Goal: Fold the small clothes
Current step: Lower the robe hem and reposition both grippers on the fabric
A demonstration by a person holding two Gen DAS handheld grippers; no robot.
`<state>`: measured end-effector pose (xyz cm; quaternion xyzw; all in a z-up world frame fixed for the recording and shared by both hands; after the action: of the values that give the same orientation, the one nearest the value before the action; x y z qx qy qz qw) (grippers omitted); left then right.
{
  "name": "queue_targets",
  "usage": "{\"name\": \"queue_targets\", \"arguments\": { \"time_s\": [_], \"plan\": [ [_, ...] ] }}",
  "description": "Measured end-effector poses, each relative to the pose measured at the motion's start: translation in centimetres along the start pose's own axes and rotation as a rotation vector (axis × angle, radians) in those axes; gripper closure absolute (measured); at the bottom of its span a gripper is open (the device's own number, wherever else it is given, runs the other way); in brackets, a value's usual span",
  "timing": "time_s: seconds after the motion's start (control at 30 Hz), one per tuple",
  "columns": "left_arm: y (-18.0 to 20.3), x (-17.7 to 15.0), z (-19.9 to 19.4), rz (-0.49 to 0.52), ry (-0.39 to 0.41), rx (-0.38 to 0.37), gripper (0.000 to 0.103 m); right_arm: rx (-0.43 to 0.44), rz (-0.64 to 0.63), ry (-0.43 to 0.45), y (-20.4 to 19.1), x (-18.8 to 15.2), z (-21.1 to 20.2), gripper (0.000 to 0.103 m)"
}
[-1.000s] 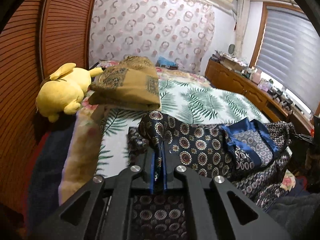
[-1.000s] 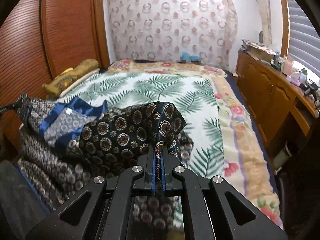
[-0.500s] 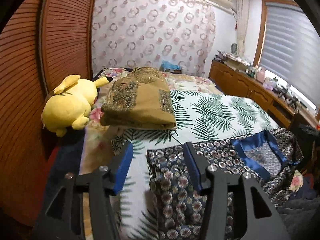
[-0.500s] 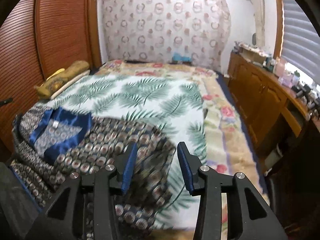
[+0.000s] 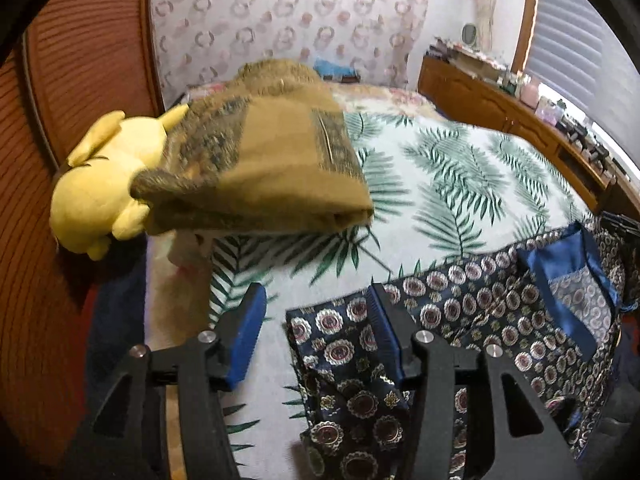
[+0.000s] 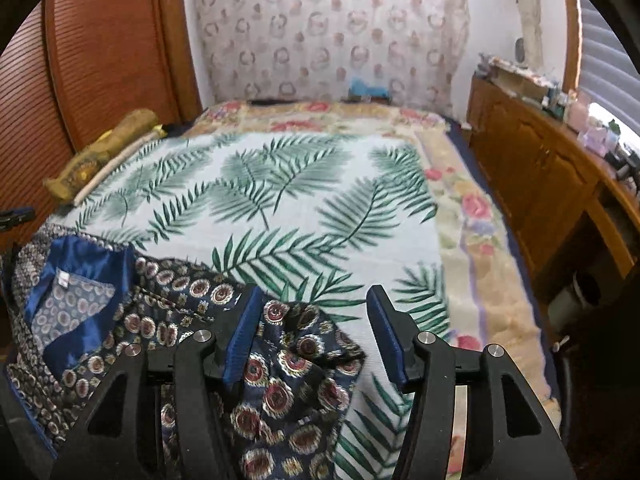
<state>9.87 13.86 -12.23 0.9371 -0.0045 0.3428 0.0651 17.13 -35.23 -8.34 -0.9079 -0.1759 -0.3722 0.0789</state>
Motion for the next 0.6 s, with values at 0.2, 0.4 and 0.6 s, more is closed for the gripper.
{"name": "queue_targets", "arguments": {
  "time_s": [0.2, 0.4, 0.6],
  "plan": [
    [0.4, -1.3, 1.3, 0.018, -0.064, 0.008, 0.052, 0.041, -0.030, -0.033, -1.5, -0.6, 0.9, 0.046],
    [0.2, -1.4, 1.5, 0.011, -0.074, 0.003, 0.052, 0.025, -0.037, -0.081, -1.6, -1.2, 1.7, 0.044],
    [0.3, -1.3, 1.5, 0.013, -0.073, 0.007, 0.052, 0.021, -0.037, -0.106, -1.7, -1.4, 2.2, 0.044]
  ]
}}
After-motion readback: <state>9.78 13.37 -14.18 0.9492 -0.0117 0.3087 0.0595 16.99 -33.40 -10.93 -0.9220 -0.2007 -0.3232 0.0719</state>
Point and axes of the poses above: each gripper's, at about its wrist camera, not at the fingertips, and z roughly the way its jaws point, y to its right, x to its top, the point moved 4 cm from there along z, roughly the way its jaws point, and after that the axes turned 3 degrees about -z, right-handed, at the moved point
